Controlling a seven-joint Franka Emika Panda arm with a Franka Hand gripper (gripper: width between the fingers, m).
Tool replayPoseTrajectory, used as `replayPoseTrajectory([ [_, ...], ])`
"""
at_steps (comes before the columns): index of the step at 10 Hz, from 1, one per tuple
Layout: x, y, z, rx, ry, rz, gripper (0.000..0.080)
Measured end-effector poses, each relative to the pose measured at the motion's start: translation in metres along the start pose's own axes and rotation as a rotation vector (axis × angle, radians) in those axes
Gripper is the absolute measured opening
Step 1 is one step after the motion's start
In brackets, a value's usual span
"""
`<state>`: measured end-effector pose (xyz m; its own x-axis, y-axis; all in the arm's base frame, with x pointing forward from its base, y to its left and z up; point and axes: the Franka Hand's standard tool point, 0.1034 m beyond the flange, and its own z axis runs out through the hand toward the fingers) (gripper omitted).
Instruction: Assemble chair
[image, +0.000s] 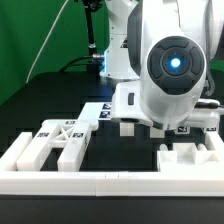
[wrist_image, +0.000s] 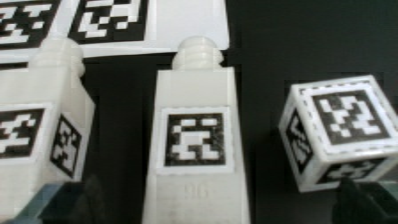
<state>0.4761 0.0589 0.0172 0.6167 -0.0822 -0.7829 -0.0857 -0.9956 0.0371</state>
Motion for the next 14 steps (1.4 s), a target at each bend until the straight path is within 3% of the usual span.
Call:
replayPoseTrajectory([
  [4,0.0034,0.0040,0.0039,0.003,-0.001,0.002,0.0649],
  [5,0.0034,0.0041,0.0038,0.003,-0.001,0.002,0.0522],
  [6,0.0035,0.0041,0.0038,0.003,-0.001,0.002,0.0522],
  [7,0.0035,0.0041,0.0039,0.003,-0.001,0.002,0.0372],
  [8,0.0034,0.0040,0.0038,0.004,-0.002,0.002,0.0283],
  [14,0.0007,0.0045,-0.0011,0.005,-0.010,-0.009,0.0284],
])
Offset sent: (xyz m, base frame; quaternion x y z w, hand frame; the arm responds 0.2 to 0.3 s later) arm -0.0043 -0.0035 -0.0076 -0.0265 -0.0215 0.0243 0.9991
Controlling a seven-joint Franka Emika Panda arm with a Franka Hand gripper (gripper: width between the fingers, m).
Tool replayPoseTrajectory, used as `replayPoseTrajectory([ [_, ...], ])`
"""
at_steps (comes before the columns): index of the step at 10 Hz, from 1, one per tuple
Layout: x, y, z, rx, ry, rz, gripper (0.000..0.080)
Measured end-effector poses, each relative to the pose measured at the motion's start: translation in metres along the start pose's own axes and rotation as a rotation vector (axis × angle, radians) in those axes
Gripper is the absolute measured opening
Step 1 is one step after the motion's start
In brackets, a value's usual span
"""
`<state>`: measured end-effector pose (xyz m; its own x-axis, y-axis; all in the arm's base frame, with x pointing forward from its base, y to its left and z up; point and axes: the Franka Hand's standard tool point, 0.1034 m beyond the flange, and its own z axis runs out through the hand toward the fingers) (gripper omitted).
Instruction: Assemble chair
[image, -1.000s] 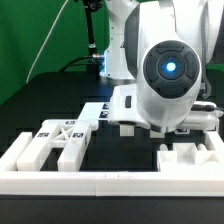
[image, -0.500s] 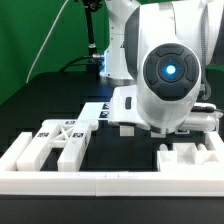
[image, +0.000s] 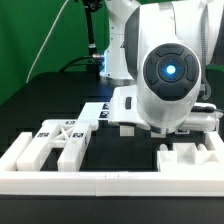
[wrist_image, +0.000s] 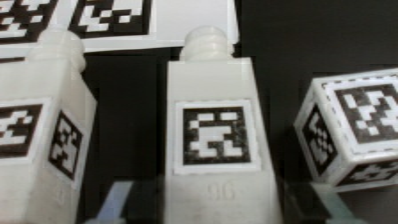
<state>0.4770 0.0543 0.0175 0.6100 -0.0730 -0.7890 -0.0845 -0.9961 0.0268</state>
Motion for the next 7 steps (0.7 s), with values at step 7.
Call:
replayPoseTrajectory([
  [7,-0.024,-0.020,-0.086,0.001,0.252,-0.062,0.0284],
])
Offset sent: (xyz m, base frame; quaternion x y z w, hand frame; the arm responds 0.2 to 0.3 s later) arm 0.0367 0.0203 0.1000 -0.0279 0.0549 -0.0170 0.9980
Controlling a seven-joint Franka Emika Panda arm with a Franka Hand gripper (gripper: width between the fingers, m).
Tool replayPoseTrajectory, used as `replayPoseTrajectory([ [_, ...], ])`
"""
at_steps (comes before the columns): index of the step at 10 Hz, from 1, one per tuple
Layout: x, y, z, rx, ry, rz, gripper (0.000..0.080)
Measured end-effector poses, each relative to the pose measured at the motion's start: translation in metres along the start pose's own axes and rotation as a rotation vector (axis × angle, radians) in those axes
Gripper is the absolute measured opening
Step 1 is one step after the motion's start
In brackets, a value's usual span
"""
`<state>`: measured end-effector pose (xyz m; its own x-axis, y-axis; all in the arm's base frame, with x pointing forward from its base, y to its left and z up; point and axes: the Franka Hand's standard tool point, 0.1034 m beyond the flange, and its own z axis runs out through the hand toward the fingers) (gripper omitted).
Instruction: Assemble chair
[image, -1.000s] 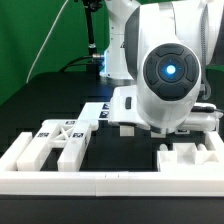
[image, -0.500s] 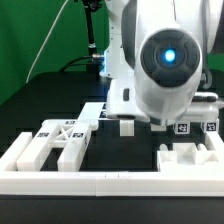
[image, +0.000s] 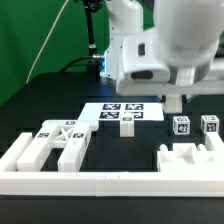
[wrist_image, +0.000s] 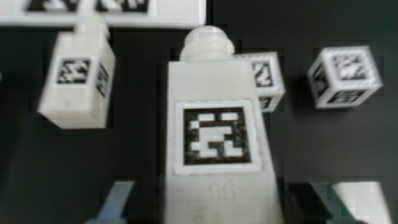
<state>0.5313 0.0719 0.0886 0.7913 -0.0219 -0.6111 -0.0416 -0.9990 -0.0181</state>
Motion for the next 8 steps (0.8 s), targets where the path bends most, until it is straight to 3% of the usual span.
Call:
replayPoseTrajectory([
  [2,0.005,-0.004,-0.011,0.012,0.187,-0.004,0.0284],
  [5,0.002,-0.044,-0.093,0.017,0.448,-0.086,0.0284],
  [6,0.004,-0.043,-0.084,0.016,0.567,-0.099,0.0284],
  [7,-0.003,-0.039,-0.072,0.018,0.609,-0.095,0.0284],
  [8,0.002,-0.041,-0.080,0.025,0.684,-0.097,0.0284],
])
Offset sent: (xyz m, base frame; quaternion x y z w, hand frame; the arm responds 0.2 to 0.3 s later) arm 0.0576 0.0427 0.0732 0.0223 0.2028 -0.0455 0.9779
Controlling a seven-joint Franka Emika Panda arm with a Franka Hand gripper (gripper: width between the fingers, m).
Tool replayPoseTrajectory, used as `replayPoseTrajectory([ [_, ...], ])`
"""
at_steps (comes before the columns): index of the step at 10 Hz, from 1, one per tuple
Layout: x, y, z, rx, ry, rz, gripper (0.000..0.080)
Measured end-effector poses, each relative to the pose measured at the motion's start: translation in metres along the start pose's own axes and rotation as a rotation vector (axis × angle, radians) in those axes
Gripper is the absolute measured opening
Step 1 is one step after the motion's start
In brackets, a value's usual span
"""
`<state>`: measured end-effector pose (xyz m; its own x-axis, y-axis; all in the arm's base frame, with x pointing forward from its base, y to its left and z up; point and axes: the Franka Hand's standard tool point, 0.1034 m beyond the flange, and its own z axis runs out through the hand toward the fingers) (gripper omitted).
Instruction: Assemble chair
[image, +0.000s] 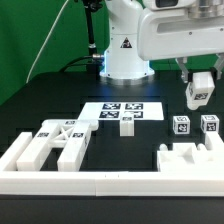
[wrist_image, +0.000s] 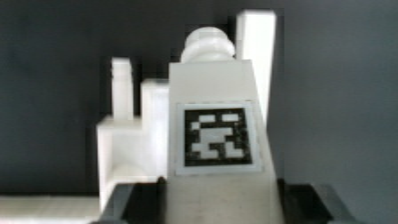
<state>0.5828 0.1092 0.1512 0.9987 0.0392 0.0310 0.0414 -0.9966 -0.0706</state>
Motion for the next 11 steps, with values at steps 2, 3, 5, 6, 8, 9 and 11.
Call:
replayPoseTrajectory([
  [2,0.025,-0.001,-0.005,0.007,0.149,-0.021,0.0284],
  [3,0.042,-0.001,-0.010,0.012,0.205,-0.037,0.0284],
  [5,0.072,-0.012,-0.018,0.016,0.409,-0.068,0.0284],
  [6,0.070,-0.017,-0.019,0.018,0.514,-0.079,0.0284],
  [8,0.066,-0.014,-0.015,0.015,0.553,-0.077,0.0284],
  [9,0.065,-0.010,-0.010,0.004,0.547,-0.100,0.0284],
  [11,0.067,0.018,0.011,-0.039,0.543,-0.152,0.0284],
])
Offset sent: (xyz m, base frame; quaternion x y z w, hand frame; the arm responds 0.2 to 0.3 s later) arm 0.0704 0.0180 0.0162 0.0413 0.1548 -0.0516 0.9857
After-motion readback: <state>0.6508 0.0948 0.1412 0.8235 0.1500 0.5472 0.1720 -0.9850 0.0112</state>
